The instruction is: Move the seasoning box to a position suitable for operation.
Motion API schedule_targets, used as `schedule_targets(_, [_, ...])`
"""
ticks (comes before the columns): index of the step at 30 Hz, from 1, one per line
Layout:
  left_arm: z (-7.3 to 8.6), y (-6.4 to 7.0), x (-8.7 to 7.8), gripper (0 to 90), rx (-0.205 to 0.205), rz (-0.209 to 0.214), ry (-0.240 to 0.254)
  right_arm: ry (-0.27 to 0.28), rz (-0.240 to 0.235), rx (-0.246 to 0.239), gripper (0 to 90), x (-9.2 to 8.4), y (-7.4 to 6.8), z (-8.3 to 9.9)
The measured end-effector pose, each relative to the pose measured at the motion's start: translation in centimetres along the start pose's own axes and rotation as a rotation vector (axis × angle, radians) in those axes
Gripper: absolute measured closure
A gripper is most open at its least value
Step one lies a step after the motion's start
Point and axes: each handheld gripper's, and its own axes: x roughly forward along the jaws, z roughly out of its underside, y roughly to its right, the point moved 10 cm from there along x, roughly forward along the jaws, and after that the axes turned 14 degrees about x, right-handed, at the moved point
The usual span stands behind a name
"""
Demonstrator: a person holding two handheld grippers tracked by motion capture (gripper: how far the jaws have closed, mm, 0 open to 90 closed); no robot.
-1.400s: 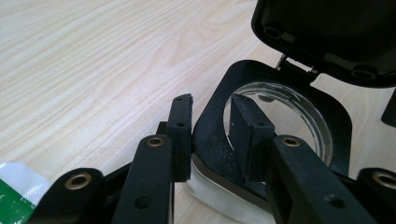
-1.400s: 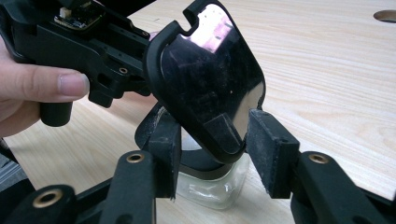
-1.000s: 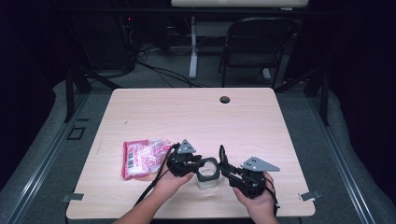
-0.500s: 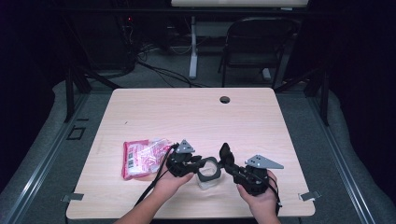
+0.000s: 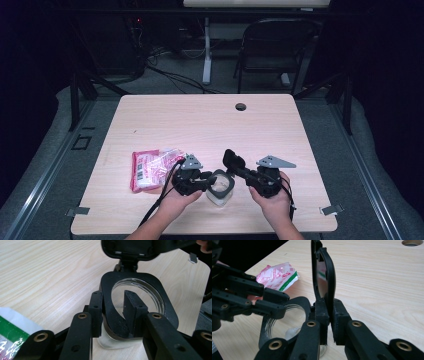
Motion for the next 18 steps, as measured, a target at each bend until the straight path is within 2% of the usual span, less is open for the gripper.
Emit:
schedule_targets(3, [0.1, -0.2, -0.1, 68.1, -0.043, 0.002, 0.020, -0.016, -0.009, -0.002, 82.6, 0.9, 0.0, -0.7])
schedule_targets(5, [0.1, -0.3, -0.2, 67.9, -0.057, 0.003, 0.026, -0.020, -0.024, 0.003, 81.8, 1.2, 0.1, -0.9])
schedule_targets(10, [0.0, -0.1, -0.2, 67.4, -0.061, 0.004, 0.033, -0.031, -0.057, 0.035, 79.2, 1.8, 0.4, -1.4])
schedule_targets(18, [-0.2, 0.2, -0.2, 65.9, -0.053, 0.006, 0.042, -0.039, -0.058, 0.040, 76.5, 2.2, 0.5, -1.8])
